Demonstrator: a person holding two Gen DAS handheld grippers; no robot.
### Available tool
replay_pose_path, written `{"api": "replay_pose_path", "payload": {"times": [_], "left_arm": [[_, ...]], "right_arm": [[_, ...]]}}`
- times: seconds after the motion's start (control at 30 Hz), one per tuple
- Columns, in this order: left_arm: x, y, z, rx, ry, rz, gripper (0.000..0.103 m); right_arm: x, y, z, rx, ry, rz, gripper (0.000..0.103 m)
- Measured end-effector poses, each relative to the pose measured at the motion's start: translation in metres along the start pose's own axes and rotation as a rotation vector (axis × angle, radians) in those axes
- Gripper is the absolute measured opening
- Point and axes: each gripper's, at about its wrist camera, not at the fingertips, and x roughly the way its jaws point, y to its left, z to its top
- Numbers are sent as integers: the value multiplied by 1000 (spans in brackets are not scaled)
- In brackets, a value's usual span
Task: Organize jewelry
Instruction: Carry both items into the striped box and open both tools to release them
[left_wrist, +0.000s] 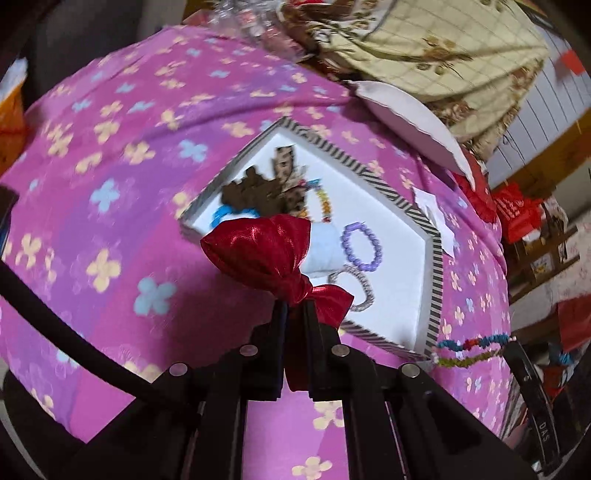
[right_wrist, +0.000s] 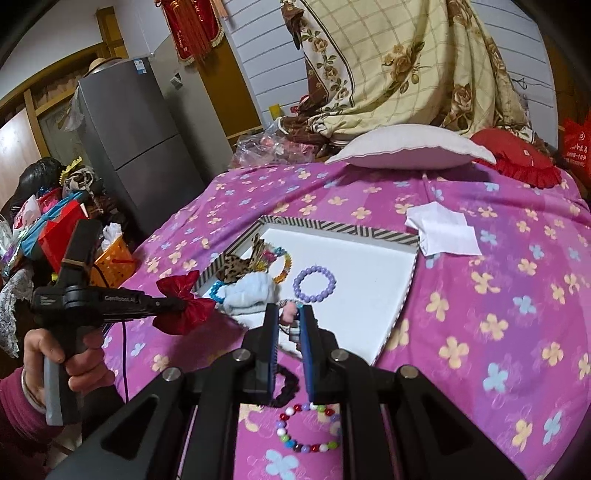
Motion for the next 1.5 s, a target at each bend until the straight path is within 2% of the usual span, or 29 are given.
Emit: {"api": "replay_pose_path", "payload": {"times": [0.37,0.67,0.9,1.27,1.5], "left_arm": [[20,-47,22,151,-18,63,29],[39,-70,38,230,-31,112,29],[62,-80,46,266,-8,132,29],[104,-90,69,294,28,162,29],[131,-88,87,279,49,183,29]], "right_arm": [[21,-8,8,14,25,-19,11],[34,-25,6,48,41,-41,11],[54,-38,7,73,65,-60,11],[109,-62,21,97,136,-81,11],[146,-77,35,87,195,-112,11]]}}
